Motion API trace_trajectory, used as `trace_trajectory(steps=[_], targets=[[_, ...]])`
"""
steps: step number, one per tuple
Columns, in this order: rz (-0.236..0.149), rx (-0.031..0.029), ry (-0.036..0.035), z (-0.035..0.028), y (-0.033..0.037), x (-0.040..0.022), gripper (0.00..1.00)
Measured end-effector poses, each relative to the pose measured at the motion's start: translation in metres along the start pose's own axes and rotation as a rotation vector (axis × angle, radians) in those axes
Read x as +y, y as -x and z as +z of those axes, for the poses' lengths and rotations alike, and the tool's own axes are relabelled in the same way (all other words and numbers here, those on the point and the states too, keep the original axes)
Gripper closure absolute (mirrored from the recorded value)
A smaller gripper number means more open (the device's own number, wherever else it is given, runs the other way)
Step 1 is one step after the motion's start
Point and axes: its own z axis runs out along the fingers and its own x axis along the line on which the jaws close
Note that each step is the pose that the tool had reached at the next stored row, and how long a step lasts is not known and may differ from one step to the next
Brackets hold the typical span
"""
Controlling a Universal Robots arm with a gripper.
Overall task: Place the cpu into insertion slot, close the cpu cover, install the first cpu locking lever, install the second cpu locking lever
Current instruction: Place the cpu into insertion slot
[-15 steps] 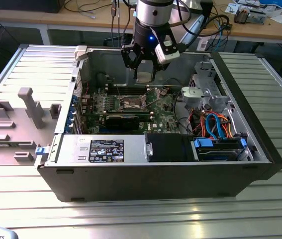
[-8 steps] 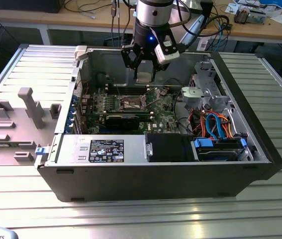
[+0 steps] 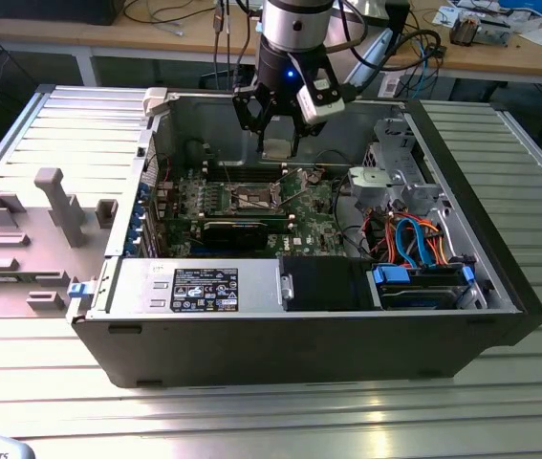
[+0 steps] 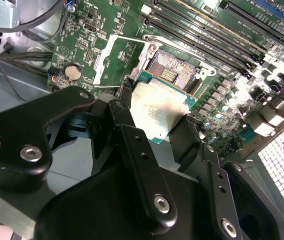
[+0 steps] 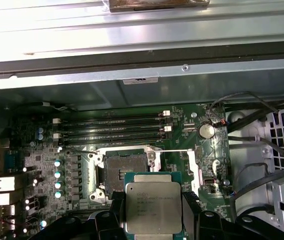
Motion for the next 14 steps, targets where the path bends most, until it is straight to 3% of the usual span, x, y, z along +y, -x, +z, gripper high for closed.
trace_trajectory(steps=[14], targets=[[0.010, -0.0010, 0.0003, 0.0011, 0.0000, -0.0001, 0.46]])
